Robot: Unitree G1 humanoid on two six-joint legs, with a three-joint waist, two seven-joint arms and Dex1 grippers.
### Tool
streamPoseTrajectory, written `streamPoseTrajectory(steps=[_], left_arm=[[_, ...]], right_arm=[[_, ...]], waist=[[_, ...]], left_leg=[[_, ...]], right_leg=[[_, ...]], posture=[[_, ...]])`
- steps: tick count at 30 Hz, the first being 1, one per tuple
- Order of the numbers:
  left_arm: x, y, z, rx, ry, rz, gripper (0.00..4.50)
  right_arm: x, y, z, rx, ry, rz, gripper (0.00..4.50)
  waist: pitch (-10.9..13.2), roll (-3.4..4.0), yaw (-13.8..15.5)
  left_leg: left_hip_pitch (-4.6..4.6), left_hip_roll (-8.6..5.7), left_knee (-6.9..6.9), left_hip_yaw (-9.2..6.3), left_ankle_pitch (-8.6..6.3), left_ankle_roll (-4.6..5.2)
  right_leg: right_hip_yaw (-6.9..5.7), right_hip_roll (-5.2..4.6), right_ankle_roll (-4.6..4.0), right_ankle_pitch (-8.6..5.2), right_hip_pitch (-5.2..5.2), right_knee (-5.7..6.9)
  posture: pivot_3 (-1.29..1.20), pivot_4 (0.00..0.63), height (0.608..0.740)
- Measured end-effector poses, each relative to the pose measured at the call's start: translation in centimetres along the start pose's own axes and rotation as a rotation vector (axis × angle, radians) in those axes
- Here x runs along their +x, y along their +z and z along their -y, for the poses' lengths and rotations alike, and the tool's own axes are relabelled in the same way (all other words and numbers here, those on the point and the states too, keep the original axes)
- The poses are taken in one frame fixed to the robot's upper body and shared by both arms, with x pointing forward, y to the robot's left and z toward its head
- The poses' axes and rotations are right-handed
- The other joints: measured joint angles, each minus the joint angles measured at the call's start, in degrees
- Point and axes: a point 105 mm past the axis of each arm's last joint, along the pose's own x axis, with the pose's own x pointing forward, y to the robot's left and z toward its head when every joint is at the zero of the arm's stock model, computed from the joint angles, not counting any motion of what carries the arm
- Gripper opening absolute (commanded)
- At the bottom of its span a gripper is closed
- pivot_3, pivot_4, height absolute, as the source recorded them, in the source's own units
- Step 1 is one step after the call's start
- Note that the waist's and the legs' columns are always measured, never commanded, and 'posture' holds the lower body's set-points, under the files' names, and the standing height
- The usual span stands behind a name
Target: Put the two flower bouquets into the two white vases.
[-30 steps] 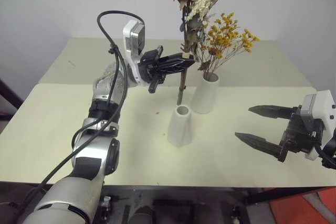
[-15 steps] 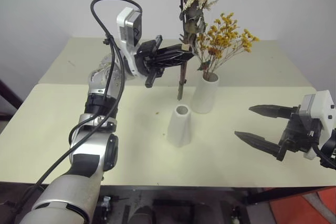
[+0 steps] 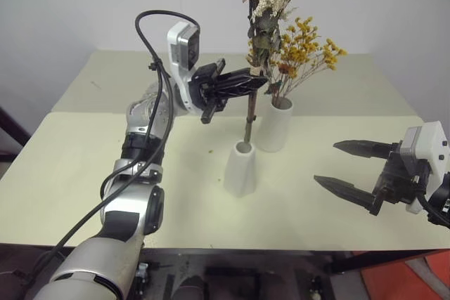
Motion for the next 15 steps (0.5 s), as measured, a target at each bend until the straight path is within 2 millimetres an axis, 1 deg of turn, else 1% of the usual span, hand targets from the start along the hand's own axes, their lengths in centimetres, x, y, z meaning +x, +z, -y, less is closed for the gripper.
streamPoseTrajectory(steps=[5, 11, 15], left_arm=[[-0.3, -0.6, 0.3, -0.016, 0.003, 0.0, 0.12], [-0.3, -0.8, 0.2, -0.017, 0.012, -0.009, 0.12], [-0.3, -1.6, -0.1, -0.012, 0.024, -0.048, 0.12]], right_arm=[[0.0, 0.0, -0.1, -0.002, 0.001, 0.0, 4.5], [0.0, 0.1, -0.1, -0.003, 0.0, 0.001, 4.5], [0.0, 0.1, -0.1, -0.003, 0.002, 0.002, 4.5]], waist=[[0.0, 0.0, 0.0], [0.0, 0.0, 0.02], [0.0, 0.0, 0.02]], left_leg=[[0.01, 0.0, 0.0, -0.01, 0.0, 0.0], [0.0, 0.0, 0.02, 0.0, 0.0, 0.0], [0.0, 0.0, 0.03, 0.0, 0.0, 0.0]], right_leg=[[0.0, 0.0, 0.0, 0.0, 0.0, 0.01], [0.0, 0.0, 0.0, 0.0, 0.01, 0.0], [0.0, 0.0, 0.0, 0.0, 0.01, 0.0]], posture=[[0.0, 0.15, 0.74], [0.0, 0.15, 0.74], [0.0, 0.15, 0.74]])
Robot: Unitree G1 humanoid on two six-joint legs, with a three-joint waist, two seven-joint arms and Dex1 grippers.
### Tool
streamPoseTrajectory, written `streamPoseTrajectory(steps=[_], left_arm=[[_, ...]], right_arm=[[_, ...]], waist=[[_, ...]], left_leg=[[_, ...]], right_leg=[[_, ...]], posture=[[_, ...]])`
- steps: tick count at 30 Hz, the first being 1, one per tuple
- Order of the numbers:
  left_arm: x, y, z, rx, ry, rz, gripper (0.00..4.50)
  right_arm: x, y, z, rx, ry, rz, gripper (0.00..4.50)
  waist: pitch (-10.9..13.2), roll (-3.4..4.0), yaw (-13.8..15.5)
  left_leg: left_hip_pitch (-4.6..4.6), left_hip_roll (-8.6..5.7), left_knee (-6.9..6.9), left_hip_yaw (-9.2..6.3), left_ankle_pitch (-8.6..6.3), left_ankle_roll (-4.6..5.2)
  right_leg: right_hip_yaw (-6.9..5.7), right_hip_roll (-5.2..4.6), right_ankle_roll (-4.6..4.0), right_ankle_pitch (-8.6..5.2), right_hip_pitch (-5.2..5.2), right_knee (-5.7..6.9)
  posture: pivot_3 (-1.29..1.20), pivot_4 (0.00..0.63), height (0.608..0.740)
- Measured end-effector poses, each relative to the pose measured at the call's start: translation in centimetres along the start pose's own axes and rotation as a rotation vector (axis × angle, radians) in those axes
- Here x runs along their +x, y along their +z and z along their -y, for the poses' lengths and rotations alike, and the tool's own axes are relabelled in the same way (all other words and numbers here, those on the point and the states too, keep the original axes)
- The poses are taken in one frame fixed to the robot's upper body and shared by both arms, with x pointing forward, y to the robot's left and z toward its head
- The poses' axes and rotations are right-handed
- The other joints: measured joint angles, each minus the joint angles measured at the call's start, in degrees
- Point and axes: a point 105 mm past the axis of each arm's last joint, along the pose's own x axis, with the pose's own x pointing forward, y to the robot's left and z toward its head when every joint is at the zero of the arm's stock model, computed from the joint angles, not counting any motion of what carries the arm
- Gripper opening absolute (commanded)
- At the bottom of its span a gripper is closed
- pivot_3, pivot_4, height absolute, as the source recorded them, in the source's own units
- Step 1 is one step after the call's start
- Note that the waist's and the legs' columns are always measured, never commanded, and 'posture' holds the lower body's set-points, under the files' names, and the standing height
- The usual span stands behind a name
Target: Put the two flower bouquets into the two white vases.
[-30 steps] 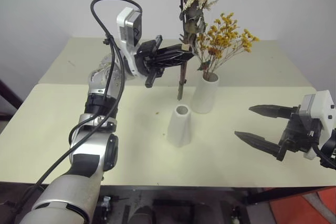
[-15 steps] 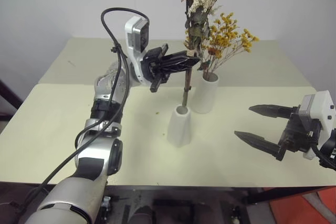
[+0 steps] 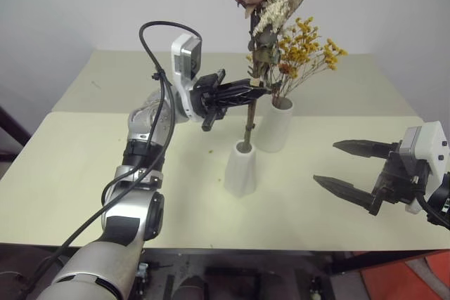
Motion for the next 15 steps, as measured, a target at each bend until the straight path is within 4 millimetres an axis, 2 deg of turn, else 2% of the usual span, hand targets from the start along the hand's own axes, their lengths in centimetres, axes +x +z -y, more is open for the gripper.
streamPoseTrajectory(steps=[15], left_arm=[[-1.0, -2.0, 0.0, -0.048, 0.036, -0.005, 0.12]], right_arm=[[0.0, 0.0, 0.0, 0.0, -0.002, -0.001, 4.5]], waist=[[0.0, 0.0, -0.01]], left_leg=[[0.01, 0.0, 0.0, 0.0, 0.0, 0.0]], right_leg=[[0.0, 0.0, 0.0, 0.0, 0.0, 0.01]], posture=[[0.0, 0.15, 0.74]])
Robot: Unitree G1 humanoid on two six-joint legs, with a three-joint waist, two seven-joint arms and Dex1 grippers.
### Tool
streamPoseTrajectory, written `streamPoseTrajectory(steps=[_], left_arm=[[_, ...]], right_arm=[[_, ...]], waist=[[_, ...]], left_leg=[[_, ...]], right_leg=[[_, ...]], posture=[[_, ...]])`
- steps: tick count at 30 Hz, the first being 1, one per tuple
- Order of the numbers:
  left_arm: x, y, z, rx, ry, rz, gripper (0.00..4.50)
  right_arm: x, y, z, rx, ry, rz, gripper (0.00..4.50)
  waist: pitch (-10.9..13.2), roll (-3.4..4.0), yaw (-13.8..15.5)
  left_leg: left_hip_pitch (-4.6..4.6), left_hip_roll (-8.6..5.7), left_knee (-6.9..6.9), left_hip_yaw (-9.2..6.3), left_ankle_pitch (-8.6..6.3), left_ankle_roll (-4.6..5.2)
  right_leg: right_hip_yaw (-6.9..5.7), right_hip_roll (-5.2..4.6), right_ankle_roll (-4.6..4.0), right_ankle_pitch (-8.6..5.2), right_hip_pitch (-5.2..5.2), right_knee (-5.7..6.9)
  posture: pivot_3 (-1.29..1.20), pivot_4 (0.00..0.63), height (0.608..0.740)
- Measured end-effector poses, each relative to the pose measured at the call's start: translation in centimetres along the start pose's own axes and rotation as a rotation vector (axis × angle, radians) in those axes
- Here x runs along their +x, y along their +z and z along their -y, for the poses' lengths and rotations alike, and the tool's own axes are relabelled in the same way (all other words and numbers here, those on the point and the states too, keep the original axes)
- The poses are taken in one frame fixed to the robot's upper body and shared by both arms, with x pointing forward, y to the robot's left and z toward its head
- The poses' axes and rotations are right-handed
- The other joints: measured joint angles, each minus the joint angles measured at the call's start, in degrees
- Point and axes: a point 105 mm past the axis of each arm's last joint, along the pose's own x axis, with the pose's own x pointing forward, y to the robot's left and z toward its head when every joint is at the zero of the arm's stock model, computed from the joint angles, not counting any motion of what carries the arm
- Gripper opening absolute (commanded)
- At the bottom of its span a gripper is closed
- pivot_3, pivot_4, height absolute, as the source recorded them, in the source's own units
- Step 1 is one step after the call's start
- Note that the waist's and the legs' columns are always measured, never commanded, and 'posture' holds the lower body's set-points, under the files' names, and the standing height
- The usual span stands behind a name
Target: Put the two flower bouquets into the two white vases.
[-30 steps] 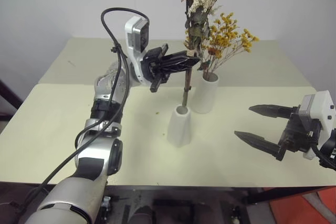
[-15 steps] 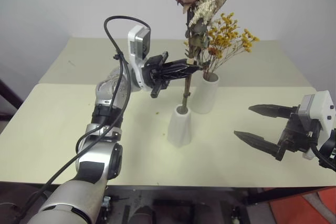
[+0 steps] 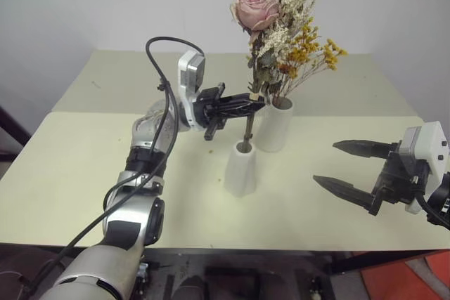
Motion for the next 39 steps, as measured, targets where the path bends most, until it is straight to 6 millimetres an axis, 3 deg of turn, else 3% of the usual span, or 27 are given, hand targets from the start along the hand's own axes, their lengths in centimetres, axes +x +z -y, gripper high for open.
streamPoseTrajectory(steps=[10, 26, 31, 39], left_arm=[[-0.6, -1.9, 0.4, 0.005, 0.013, -0.035, 0.12], [-0.9, -2.6, 0.6, 0.043, 0.014, -0.033, 0.12], [-1.7, -3.5, 0.9, 0.02, 0.028, -0.025, 1.59], [-2.3, -2.8, 1.1, 0.058, 0.035, -0.043, 3.88]], right_arm=[[0.0, 0.0, 0.0, -0.001, -0.002, -0.002, 4.5], [0.0, 0.0, 0.2, -0.027, -0.006, -0.002, 4.5], [-0.1, 0.0, 0.2, -0.03, -0.001, 0.001, 4.5], [0.1, -0.3, 0.1, -0.024, 0.015, 0.002, 4.5]], waist=[[0.0, 0.0, 0.04], [0.0, 0.0, 0.02], [0.0, 0.0, 0.02], [0.0, 0.0, 0.0]], left_leg=[[0.0, 0.0, 0.01, 0.0, 0.0, 0.0], [0.01, 0.0, 0.02, 0.0, 0.0, 0.0], [0.01, 0.01, 0.02, 0.0, 0.0, 0.0], [0.01, 0.01, 0.03, -0.01, 0.0, 0.01]], right_leg=[[0.0, 0.0, 0.0, 0.0, 0.0, 0.0], [0.0, 0.0, 0.0, 0.0, 0.02, 0.01], [0.0, 0.0, 0.0, 0.0, 0.01, 0.01], [0.0, 0.0, 0.0, 0.0, 0.01, 0.01]], posture=[[0.0, 0.15, 0.74], [0.0, 0.15, 0.74], [0.0, 0.15, 0.74], [0.0, 0.15, 0.74]])
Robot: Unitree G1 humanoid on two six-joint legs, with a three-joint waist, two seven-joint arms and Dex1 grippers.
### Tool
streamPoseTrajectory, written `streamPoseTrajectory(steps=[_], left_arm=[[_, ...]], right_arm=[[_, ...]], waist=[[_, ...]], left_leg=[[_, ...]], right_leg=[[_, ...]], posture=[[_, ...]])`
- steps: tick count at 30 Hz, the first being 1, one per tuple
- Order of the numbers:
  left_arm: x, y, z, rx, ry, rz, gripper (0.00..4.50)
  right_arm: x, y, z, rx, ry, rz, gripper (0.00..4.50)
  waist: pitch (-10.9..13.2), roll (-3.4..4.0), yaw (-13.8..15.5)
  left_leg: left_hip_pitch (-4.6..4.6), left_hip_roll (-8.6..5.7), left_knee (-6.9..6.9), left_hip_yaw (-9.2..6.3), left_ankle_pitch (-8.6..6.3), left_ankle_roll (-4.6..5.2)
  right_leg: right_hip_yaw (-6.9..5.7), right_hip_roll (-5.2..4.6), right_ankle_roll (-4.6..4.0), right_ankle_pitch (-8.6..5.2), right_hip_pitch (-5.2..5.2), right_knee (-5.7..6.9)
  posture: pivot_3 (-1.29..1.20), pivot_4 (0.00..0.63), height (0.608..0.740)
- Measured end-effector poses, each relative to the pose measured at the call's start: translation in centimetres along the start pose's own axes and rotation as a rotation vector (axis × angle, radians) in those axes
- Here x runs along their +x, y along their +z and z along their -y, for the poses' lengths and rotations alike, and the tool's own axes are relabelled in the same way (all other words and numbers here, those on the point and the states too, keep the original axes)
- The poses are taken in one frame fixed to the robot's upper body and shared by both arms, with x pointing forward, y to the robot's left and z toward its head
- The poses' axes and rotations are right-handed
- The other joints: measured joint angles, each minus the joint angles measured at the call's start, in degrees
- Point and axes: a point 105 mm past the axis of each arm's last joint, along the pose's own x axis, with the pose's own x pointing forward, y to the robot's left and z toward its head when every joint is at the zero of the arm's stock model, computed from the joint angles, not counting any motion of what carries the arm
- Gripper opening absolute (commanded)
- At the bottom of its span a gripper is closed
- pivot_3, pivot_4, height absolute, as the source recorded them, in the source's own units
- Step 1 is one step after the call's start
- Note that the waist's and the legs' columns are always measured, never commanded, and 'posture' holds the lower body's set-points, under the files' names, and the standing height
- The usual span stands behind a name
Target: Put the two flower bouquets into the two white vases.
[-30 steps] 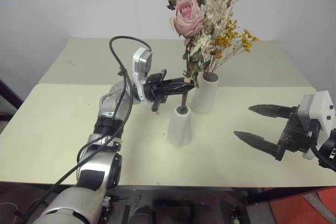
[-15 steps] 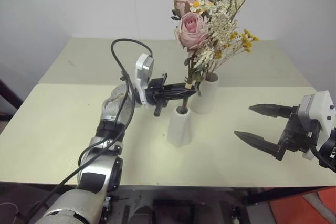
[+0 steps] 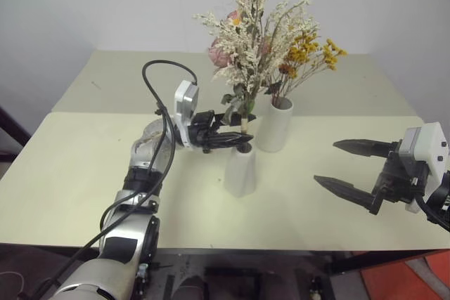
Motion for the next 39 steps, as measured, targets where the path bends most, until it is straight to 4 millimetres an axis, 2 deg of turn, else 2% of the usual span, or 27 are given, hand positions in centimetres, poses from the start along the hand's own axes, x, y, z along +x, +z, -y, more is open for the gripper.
streamPoseTrajectory(steps=[2, 3, 9, 13, 21, 26, 29, 34, 39], left_arm=[[-0.2, 0.4, 0.2, 0.01, -0.007, -0.012, 4.43], [-0.4, 0.6, 0.4, 0.021, -0.011, -0.035, 4.47], [-1.2, -0.1, 1.3, 0.026, -0.018, -0.126, 4.47], [-1.7, -0.5, 1.3, 0.068, -0.014, -0.259, 4.47], [-1.1, 0.5, -0.1, 0.102, 0.048, -0.271, 4.47], [-1.4, 1.3, 0.2, 0.087, 0.05, -0.253, 4.47], [-2.8, 1.9, 1.3, 0.101, 0.035, -0.314, 4.47], [-7.7, 2.4, 2.9, 0.082, 0.159, -0.426, 4.47], [-12.2, 4.4, 4.5, 0.093, 0.318, -0.508, 4.47]], right_arm=[[0.1, -0.1, 0.0, 0.005, 0.003, -0.001, 4.5], [0.1, -0.1, 0.0, 0.004, 0.003, -0.001, 4.5], [0.1, -0.1, 0.0, 0.004, 0.003, 0.0, 4.5], [0.2, -0.1, 0.0, 0.004, 0.004, 0.007, 4.5], [0.7, -0.2, 0.1, 0.012, 0.015, 0.016, 4.5], [0.7, -0.1, 0.2, 0.008, 0.014, 0.019, 4.5], [0.6, -0.2, 0.1, 0.012, 0.013, 0.019, 4.5], [0.2, -0.3, 0.1, 0.02, 0.002, 0.013, 4.5], [-0.6, -0.2, 0.4, 0.02, -0.016, 0.015, 4.5]], waist=[[0.0, 0.0, -0.01], [0.0, 0.0, -0.04], [-0.01, 0.01, 0.02], [-0.01, 0.02, 0.02], [-0.01, 0.02, 0.02], [-0.01, 0.02, -0.17], [-0.01, 0.02, -0.35], [-0.02, 0.03, -0.23], [-0.01, 0.04, -0.17]], left_leg=[[0.0, 0.0, 0.0, 0.0, 0.0, 0.0], [0.01, 0.01, 0.0, -0.02, 0.0, 0.0], [0.02, 0.02, 0.01, -0.15, 0.0, 0.0], [0.03, 0.02, 0.0, -0.13, 0.0, 0.0], [0.01, 0.01, 0.02, -0.12, -0.01, 0.01], [0.01, 0.05, 0.01, -0.13, -0.01, 0.01], [0.07, 0.12, -0.02, -0.16, -0.01, 0.01], [0.12, 0.15, -0.01, -0.23, -0.01, 0.01], [0.1, 0.18, -0.02, -0.25, -0.03, 0.04]], right_leg=[[0.0, 0.0, 0.0, 0.0, 0.0, 0.0], [0.0, 0.0, 0.0, 0.0, 0.0, 0.0], [0.01, 0.01, 0.0, 0.0, 0.01, 0.01], [0.02, 0.01, 0.0, 0.0, 0.01, 0.0], [0.01, 0.01, 0.0, 0.0, 0.01, 0.0], [0.02, 0.04, 0.0, 0.0, -0.02, 0.01], [0.06, 0.1, 0.0, 0.0, -0.02, 0.03], [0.12, 0.11, 0.0, 0.0, -0.01, 0.05], [0.11, 0.11, 0.0, -0.01, -0.02, 0.0]], posture=[[0.0, 0.15, 0.74], [0.0, 0.15, 0.74], [0.0, 0.15, 0.74], [0.0, 0.15, 0.74], [0.0, 0.15, 0.74], [0.0, 0.15, 0.74], [0.0, 0.15, 0.74], [0.0, 0.15, 0.74], [0.0, 0.15, 0.74]])
